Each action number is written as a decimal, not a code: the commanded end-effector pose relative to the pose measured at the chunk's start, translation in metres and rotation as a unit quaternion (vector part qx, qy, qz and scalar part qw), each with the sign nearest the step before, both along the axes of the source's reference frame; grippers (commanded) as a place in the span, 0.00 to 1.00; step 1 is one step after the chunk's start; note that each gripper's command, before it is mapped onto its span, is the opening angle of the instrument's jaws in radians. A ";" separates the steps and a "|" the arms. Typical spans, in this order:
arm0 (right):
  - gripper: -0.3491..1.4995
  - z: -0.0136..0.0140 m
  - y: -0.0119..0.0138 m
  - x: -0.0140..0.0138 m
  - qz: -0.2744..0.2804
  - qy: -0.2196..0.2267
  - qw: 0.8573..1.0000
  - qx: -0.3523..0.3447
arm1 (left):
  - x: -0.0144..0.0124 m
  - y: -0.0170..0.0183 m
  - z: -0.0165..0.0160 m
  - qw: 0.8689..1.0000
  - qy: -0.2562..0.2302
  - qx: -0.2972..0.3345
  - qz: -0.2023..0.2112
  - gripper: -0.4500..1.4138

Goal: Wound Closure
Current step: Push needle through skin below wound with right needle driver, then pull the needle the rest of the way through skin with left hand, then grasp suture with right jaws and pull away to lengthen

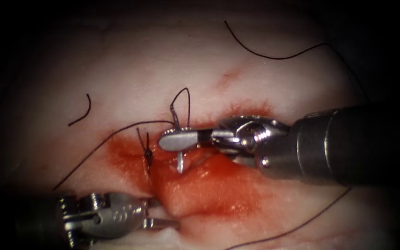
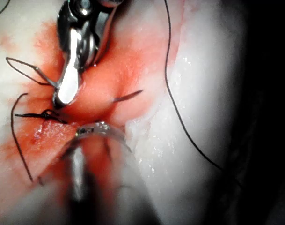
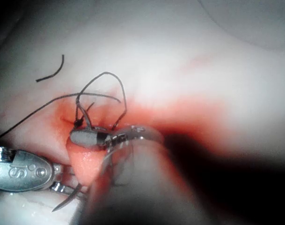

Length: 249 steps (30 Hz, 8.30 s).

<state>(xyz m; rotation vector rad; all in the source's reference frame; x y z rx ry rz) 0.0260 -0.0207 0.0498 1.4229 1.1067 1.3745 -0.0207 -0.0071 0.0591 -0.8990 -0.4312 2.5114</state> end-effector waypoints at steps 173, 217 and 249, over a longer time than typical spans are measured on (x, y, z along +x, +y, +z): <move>0.00 -0.0001 0.0020 -0.0009 -0.108 -0.255 0.808 -0.521 | 0.0056 0.0060 -0.0270 0.918 -0.332 -0.195 -0.098 0.00; 0.82 -0.0142 0.0007 -0.0015 -0.117 -0.211 0.703 -0.669 | 0.0154 0.0069 -0.0286 0.921 -0.237 -0.227 -0.210 0.00; 0.00 -0.0025 0.0015 -0.0015 -0.138 -0.275 0.700 -0.645 | 0.0154 0.0098 -0.0231 0.919 -0.216 -0.242 -0.223 0.00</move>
